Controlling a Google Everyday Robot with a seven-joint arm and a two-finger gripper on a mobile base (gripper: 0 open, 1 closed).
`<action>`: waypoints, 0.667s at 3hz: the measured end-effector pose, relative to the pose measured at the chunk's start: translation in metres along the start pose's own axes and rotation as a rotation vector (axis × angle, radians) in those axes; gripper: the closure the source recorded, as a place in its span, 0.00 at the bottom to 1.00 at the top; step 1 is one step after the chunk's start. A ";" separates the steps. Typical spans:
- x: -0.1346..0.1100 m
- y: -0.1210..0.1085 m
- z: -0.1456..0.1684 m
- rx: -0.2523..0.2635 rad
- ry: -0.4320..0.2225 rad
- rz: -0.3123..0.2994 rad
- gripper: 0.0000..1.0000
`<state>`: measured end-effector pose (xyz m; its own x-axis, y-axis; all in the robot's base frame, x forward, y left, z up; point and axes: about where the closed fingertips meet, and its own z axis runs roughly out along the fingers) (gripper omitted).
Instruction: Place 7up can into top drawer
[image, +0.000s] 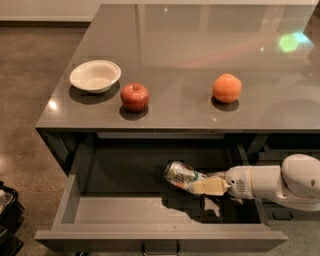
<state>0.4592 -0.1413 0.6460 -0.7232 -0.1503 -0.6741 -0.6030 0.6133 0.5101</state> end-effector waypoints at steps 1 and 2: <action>0.004 -0.003 0.002 -0.003 0.002 0.011 0.81; 0.004 -0.003 0.002 -0.003 0.002 0.011 0.58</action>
Offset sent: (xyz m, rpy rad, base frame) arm 0.0000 -0.0004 -0.0051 0.0050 0.0101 -0.0030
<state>0.4592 -0.1417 0.6409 -0.7304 -0.1448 -0.6675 -0.5960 0.6124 0.5193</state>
